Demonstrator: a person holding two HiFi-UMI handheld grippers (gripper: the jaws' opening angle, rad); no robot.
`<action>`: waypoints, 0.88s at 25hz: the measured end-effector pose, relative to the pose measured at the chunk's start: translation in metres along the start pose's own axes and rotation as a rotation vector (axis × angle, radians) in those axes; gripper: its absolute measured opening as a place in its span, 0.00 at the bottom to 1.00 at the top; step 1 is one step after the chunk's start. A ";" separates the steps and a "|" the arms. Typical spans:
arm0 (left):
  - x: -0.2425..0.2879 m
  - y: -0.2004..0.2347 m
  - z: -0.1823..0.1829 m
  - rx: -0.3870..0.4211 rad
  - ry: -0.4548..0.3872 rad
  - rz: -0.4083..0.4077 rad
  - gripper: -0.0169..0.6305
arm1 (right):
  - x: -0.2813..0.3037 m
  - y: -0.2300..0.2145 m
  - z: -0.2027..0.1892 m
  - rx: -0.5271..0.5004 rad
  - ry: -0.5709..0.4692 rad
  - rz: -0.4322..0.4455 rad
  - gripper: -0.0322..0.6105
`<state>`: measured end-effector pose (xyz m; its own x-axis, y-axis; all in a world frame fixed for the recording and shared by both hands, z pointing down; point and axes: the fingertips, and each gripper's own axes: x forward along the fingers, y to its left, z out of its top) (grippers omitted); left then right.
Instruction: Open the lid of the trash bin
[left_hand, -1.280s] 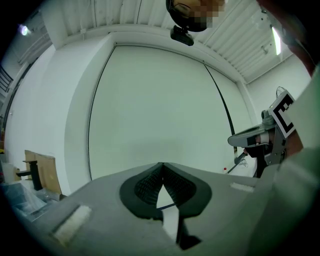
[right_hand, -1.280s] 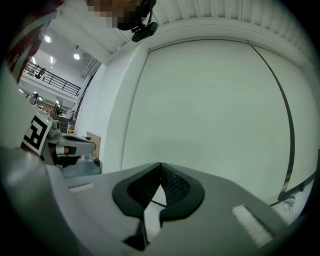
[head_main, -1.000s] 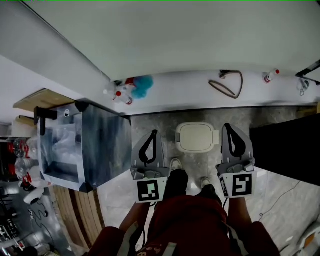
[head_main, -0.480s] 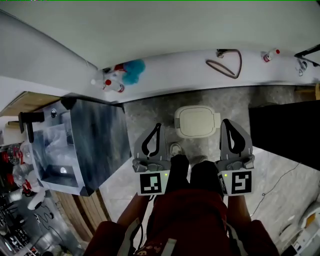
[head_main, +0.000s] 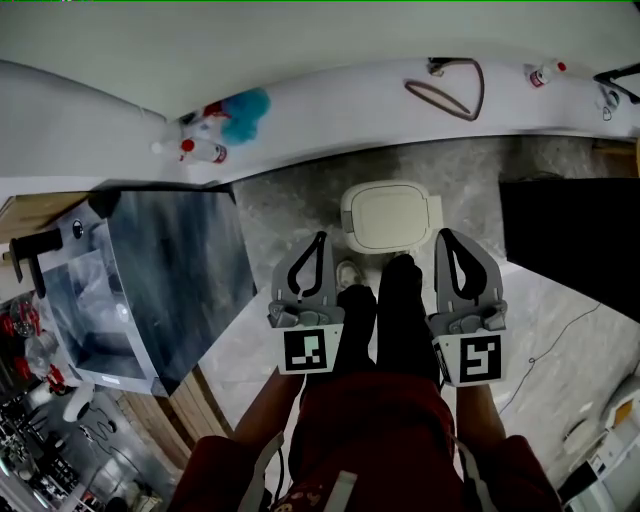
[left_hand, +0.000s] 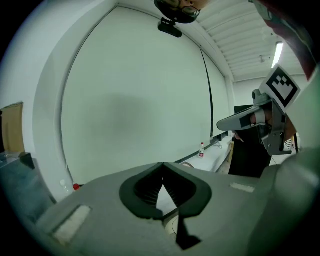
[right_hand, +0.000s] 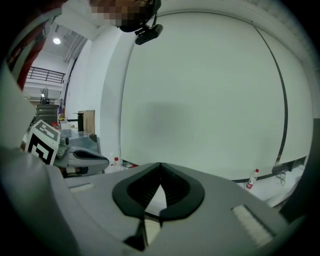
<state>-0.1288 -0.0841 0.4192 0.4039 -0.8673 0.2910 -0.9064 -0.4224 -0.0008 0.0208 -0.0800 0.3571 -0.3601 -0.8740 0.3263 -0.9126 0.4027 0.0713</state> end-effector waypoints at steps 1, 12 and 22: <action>0.005 -0.004 -0.007 0.004 0.005 -0.006 0.03 | 0.002 -0.003 -0.009 0.003 0.020 -0.006 0.05; 0.043 -0.034 -0.122 -0.026 0.146 -0.040 0.03 | 0.023 -0.003 -0.103 0.046 0.128 0.029 0.05; 0.069 -0.043 -0.222 -0.014 0.269 -0.050 0.03 | 0.033 0.011 -0.190 0.069 0.238 0.116 0.05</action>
<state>-0.0891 -0.0675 0.6518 0.4028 -0.7433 0.5341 -0.8884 -0.4580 0.0326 0.0357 -0.0526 0.5473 -0.4147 -0.7310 0.5419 -0.8818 0.4698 -0.0410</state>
